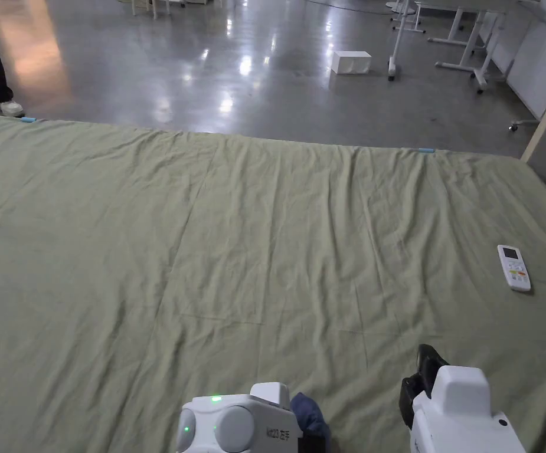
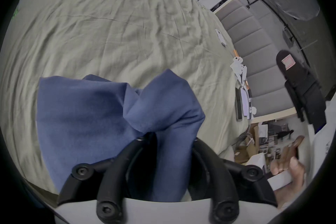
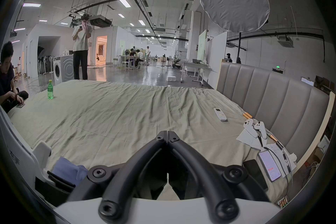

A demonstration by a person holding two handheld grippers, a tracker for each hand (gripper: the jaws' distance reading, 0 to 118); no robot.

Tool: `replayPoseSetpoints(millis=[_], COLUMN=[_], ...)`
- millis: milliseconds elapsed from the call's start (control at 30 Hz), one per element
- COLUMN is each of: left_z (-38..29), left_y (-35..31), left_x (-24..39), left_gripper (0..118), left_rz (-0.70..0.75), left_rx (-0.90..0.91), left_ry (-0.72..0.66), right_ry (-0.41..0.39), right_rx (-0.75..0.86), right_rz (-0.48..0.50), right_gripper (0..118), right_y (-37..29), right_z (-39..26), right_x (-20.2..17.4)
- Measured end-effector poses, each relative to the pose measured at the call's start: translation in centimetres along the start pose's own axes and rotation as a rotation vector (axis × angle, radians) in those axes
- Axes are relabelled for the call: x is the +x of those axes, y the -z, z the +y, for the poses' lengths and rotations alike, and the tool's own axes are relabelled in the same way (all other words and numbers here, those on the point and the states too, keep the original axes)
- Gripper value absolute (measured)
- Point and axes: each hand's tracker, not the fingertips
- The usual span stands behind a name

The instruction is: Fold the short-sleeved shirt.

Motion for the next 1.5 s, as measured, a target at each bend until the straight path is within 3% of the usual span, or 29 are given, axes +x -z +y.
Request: replayPoseSetpoints(millis=[67, 100, 333, 367, 467, 700, 900, 1133, 1367, 1500], left_z=[0.0, 0.2, 0.3, 0.2, -0.6, -3.9, -4.8, -2.0, -0.6, -0.9], left_y=[-1.7, -2.2, -5.6, -5.2, -3.3, 3.6, 2.4, -5.7, -12.8, -14.5], left_x=[0.3, 0.2, -0.5, -0.6, 2.2, 0.1, 0.7, 0.6, 1.0, 0.0], left_gripper=[58, 61, 60, 56, 19, 13, 7, 5, 5, 5], left_rz=[-0.062, -0.074, -0.118, -0.103, -0.066, -0.065, -0.051, 0.044, 0.391, 0.557], left_rx=[0.025, 0.033, 0.161, 0.171, 0.108, -0.008, 0.041, 0.425, 0.820, 1.000], left_ry=[0.016, 0.029, 0.027, 0.039, 0.045, 0.061, 0.094, 0.273, 0.444, 0.488], right_ry=[0.001, -0.001, 0.014, 0.017, 0.030, 0.025, 0.019, 0.042, 0.099, 0.083], right_rx=[0.000, 0.000, -0.010, -0.010, -0.017, -0.017, -0.019, 0.018, 0.112, 0.169], right_rz=[-0.002, -0.004, -0.010, -0.011, -0.011, -0.014, -0.013, -0.017, -0.031, -0.024], right_gripper=[0, 0, 0, 0, 0, 0, 0, 0, 0, 0], right_y=[-0.1, -0.1, 0.1, 0.2, 0.4, 0.3, 0.3, 0.2, 0.0, -0.4], right_z=[-0.1, -0.1, -0.4, -0.4, -0.4, -0.5, -0.5, 1.0, 3.7, 5.1], right_x=[0.1, 0.2, 0.4, 0.5, 0.6, 0.8, 1.0, 0.8, 0.0, -0.7])
